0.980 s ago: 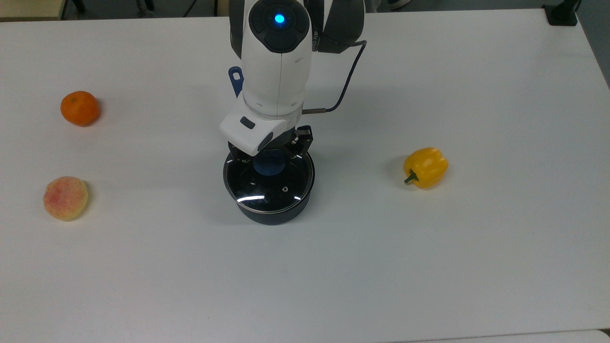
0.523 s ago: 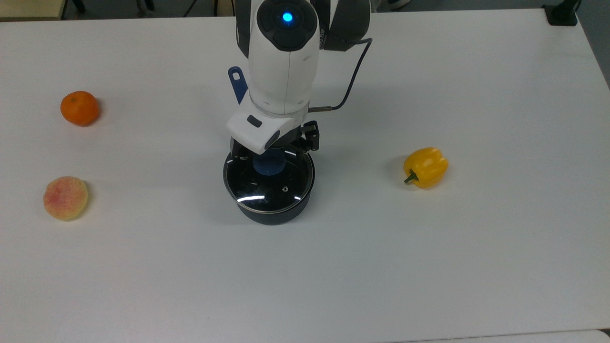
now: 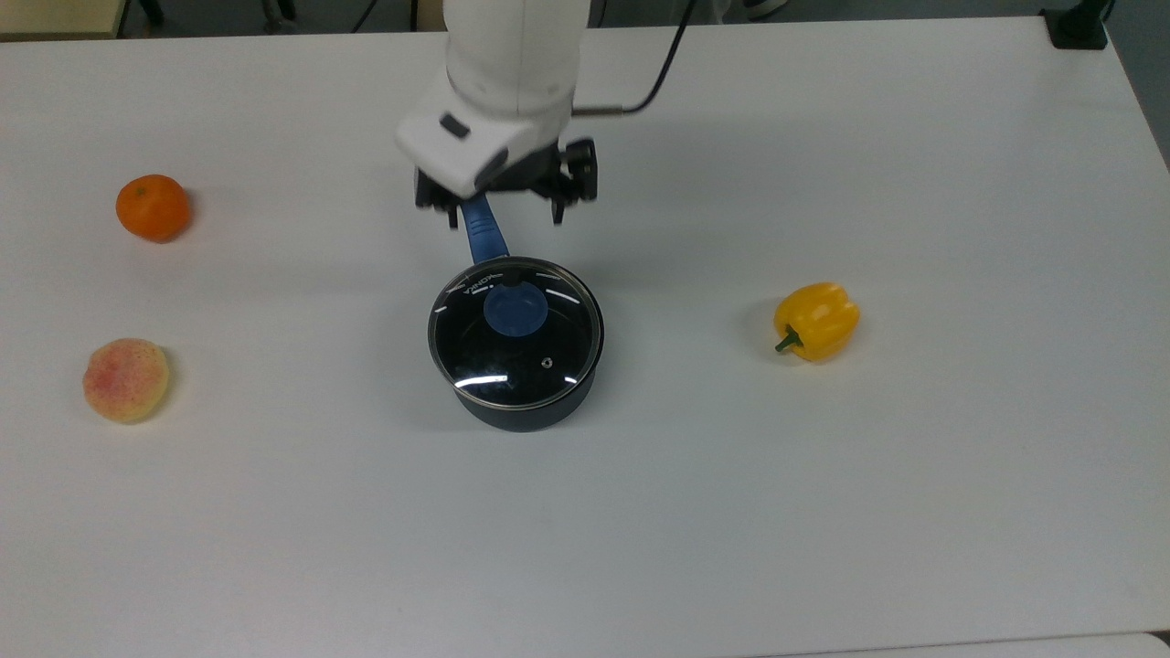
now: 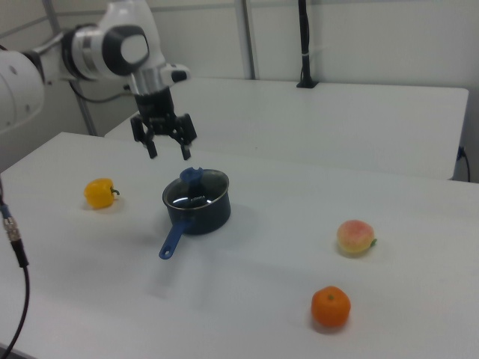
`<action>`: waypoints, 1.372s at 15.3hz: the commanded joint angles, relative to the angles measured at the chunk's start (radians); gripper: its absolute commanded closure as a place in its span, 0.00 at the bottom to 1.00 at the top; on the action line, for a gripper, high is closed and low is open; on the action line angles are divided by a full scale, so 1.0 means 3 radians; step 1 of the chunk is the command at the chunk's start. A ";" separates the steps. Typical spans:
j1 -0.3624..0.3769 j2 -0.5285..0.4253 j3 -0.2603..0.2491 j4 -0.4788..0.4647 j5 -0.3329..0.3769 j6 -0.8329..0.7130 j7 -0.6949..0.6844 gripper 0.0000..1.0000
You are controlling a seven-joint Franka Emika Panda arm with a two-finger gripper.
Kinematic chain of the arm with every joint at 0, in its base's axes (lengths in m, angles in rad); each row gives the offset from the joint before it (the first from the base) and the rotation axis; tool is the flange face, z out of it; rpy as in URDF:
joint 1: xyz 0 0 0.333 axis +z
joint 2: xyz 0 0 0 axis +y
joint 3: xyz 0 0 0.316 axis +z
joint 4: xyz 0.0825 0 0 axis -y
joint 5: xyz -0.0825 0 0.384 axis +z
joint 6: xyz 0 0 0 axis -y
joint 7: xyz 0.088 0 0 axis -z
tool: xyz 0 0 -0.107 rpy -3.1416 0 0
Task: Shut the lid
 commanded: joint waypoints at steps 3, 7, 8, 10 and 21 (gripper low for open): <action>-0.0043 -0.1046 -0.0054 -0.0836 0.0191 -0.0241 0.0245 0.00; -0.0048 -0.1513 -0.0049 -0.1195 0.0257 -0.0261 0.0286 0.00; -0.0088 -0.1594 -0.0049 -0.1216 0.0369 -0.0302 0.0372 0.00; -0.0104 -0.1666 -0.0049 -0.1232 0.0416 -0.0343 0.0393 0.00; -0.0165 -0.1667 -0.0054 -0.1503 0.0385 0.0475 -0.0123 0.00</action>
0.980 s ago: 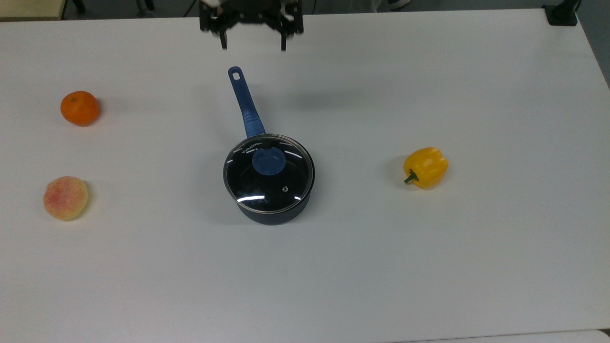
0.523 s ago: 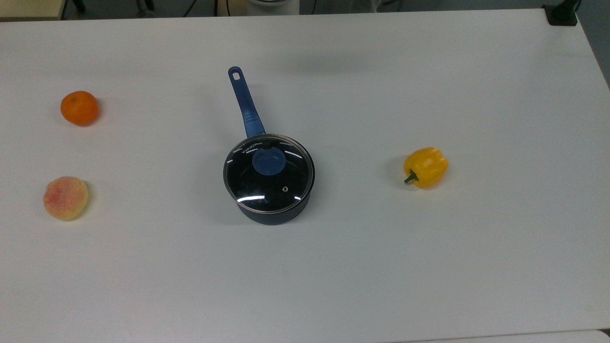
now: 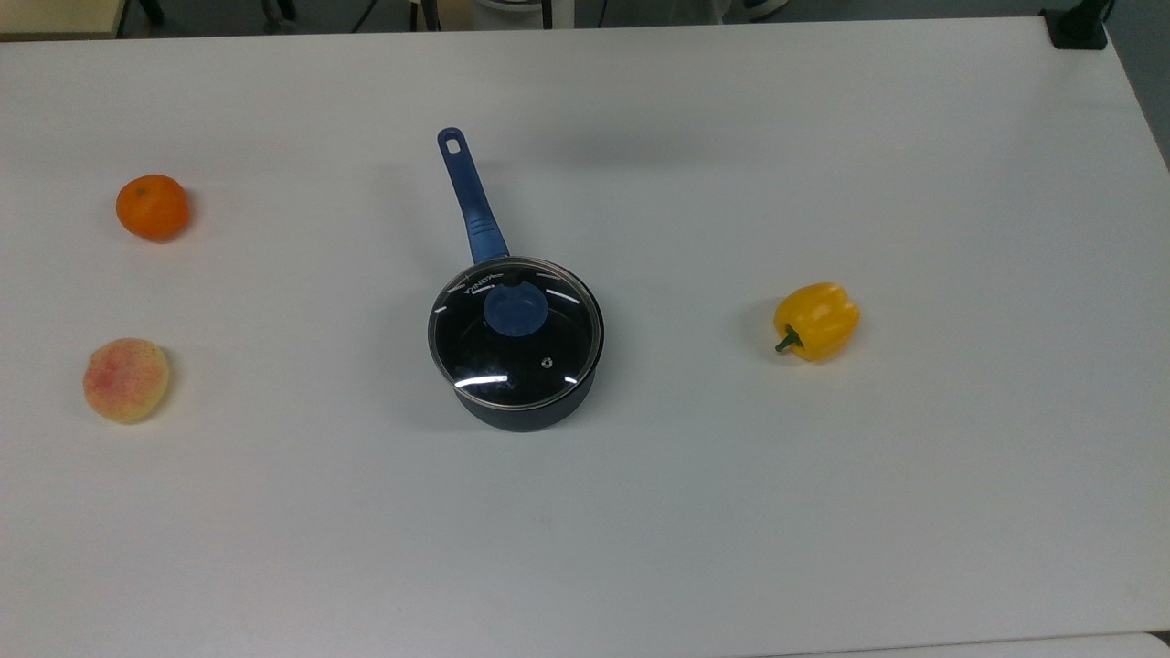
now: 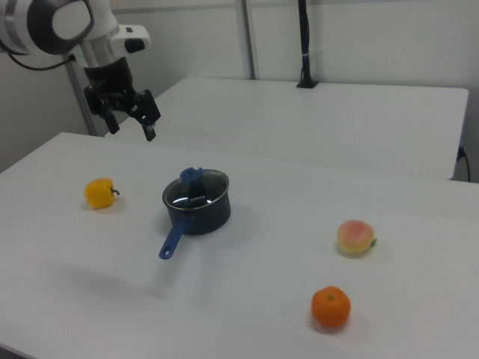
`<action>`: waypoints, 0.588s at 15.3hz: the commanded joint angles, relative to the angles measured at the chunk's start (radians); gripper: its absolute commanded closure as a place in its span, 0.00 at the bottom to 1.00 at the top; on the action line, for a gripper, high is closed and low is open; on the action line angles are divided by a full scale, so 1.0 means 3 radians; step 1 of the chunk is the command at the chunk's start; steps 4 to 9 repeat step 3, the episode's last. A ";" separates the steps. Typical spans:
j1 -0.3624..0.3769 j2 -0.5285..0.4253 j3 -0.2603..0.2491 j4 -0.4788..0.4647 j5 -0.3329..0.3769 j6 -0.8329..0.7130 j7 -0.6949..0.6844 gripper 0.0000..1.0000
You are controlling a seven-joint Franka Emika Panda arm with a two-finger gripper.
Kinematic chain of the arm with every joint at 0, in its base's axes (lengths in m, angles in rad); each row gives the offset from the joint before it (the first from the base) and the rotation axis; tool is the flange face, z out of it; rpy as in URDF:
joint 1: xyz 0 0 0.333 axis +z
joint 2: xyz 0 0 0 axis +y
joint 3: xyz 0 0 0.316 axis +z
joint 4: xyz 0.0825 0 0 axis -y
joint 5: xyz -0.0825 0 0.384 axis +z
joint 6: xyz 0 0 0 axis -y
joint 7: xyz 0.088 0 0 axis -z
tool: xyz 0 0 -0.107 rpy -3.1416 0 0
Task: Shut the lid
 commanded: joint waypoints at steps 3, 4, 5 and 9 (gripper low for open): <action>-0.0047 -0.0081 -0.0015 -0.0139 0.0034 0.0063 -0.0177 0.00; -0.0047 -0.0081 -0.0015 -0.0139 0.0034 0.0063 -0.0177 0.00; -0.0047 -0.0081 -0.0015 -0.0139 0.0034 0.0063 -0.0177 0.00; -0.0047 -0.0081 -0.0015 -0.0139 0.0034 0.0063 -0.0177 0.00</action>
